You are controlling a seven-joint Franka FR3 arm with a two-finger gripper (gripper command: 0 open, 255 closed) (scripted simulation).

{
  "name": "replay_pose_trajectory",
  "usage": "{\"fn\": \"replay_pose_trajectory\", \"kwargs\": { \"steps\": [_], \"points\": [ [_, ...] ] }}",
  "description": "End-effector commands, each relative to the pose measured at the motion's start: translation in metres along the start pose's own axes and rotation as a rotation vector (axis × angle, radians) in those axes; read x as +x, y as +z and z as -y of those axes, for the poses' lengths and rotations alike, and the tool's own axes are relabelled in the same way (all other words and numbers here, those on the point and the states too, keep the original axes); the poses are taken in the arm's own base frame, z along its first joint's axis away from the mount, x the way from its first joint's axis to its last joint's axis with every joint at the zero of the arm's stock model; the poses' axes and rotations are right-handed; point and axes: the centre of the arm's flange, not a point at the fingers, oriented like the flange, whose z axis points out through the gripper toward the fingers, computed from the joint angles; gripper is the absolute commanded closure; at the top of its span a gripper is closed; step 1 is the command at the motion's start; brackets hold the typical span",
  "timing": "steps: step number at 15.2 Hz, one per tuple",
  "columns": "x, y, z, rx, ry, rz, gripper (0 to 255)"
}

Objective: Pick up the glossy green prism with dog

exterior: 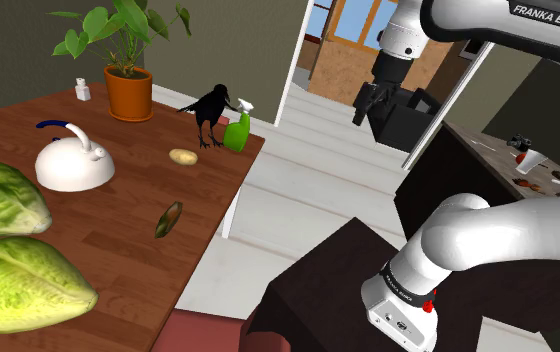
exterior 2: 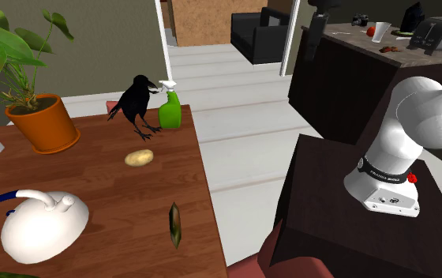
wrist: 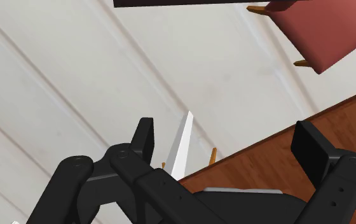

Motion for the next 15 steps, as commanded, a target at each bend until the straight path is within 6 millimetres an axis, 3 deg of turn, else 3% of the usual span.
{"fn": "replay_pose_trajectory", "kwargs": {
  "steps": [1,15],
  "points": [
    [0.0,0.0,0.0,0.0,0.0,0.0,0],
    [0.03,0.099,0.147,0.041,0.19,0.003,0]
  ]
}}
